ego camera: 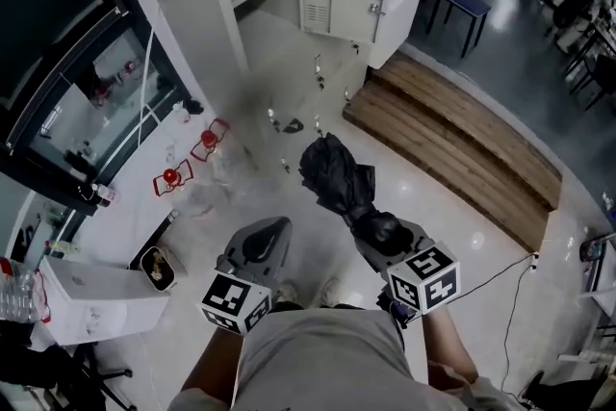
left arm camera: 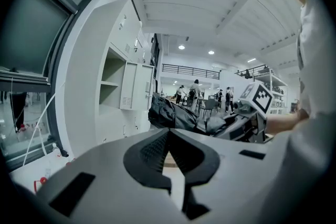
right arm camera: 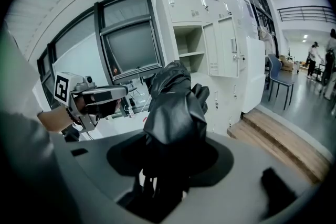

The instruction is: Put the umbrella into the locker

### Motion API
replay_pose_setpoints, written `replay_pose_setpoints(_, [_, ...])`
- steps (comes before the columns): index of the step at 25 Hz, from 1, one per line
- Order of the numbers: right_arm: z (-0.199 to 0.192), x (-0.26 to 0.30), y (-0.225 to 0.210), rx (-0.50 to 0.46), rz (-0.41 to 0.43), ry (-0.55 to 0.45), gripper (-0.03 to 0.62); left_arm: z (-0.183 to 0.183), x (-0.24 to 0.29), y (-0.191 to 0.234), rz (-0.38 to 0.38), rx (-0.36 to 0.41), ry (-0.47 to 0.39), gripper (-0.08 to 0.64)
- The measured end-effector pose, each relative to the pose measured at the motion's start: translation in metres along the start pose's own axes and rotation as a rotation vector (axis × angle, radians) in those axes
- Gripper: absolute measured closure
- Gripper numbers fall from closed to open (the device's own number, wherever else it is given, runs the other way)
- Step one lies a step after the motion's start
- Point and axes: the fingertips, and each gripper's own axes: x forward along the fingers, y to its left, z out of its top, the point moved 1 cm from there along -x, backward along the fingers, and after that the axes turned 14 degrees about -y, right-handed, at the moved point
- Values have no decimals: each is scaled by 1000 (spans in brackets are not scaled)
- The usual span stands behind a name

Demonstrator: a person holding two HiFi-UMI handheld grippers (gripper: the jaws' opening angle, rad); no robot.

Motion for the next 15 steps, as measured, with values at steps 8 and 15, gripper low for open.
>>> replay_pose_setpoints(8, [-5,-11,-16,-10,33,6,379,-5,10,-25,21,-3,-6,545])
replay_pose_setpoints(15, [-2,-10,-25,-13,42,2,379,1,18,-27,33,13,-28,545])
